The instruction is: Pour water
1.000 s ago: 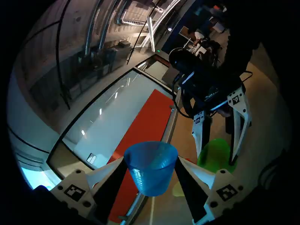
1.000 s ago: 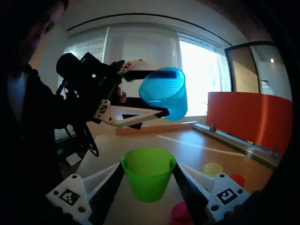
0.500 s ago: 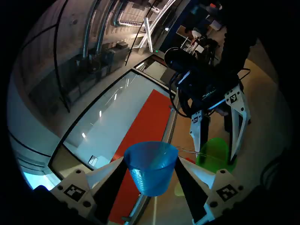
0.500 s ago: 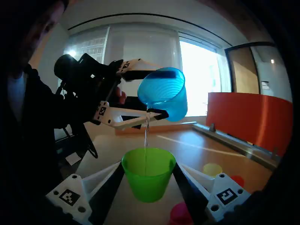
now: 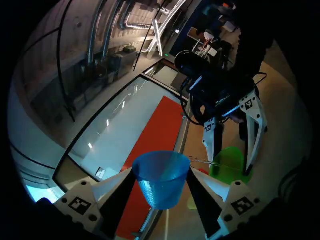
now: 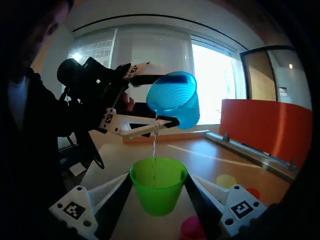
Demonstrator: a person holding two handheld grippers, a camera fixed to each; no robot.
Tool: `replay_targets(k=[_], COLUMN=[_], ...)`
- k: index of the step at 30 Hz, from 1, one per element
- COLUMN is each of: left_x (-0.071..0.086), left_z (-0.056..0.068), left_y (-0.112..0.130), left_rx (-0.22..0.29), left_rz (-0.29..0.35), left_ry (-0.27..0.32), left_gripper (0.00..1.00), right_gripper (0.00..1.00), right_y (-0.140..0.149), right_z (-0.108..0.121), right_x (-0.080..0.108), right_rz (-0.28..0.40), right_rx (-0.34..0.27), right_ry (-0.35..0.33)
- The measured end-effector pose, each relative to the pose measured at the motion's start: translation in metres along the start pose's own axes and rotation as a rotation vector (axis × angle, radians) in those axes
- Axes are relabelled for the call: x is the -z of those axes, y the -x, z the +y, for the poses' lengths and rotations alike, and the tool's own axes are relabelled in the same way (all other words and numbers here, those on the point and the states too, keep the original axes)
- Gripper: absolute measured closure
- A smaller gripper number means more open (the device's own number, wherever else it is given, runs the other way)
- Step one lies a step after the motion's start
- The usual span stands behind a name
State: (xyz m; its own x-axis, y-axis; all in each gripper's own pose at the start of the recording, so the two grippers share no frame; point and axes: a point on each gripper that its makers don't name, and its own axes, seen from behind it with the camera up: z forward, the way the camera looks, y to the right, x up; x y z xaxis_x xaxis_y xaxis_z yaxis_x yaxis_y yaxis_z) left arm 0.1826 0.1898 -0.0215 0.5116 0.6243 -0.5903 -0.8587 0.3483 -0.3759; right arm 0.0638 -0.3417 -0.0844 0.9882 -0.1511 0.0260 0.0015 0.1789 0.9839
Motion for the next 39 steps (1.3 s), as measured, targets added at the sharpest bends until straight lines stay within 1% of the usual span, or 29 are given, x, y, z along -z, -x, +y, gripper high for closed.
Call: replay_targets(k=[8, 17, 29, 39], left_x=[0.0002, 0.0, -0.0008, -0.0006], left_z=[-0.0017, 0.0001, 0.0005, 0.0019], left_y=[0.0007, 0.0013, -0.0006, -0.0028], left_rx=[0.002, -0.006, -0.029, -0.037], left_rz=[0.001, 0.0, 0.0, 0.002], left_ry=[-0.003, -0.003, -0.001, 0.0], left_gripper=[0.16, 0.15, 0.15, 0.15], right_gripper=[0.09, 0.09, 0.09, 0.1], right_y=[-0.0006, -0.0008, -0.0009, -0.0008], right_z=[0.0005, -0.0004, -0.0016, -0.0022], right_x=[0.001, 0.0014, 0.0021, 0.0022], right_rz=[0.002, 0.002, 0.004, 0.005], right_rx=[0.001, 0.004, 0.007, 0.008], right_ry=[0.0, -0.002, -0.006, -0.008])
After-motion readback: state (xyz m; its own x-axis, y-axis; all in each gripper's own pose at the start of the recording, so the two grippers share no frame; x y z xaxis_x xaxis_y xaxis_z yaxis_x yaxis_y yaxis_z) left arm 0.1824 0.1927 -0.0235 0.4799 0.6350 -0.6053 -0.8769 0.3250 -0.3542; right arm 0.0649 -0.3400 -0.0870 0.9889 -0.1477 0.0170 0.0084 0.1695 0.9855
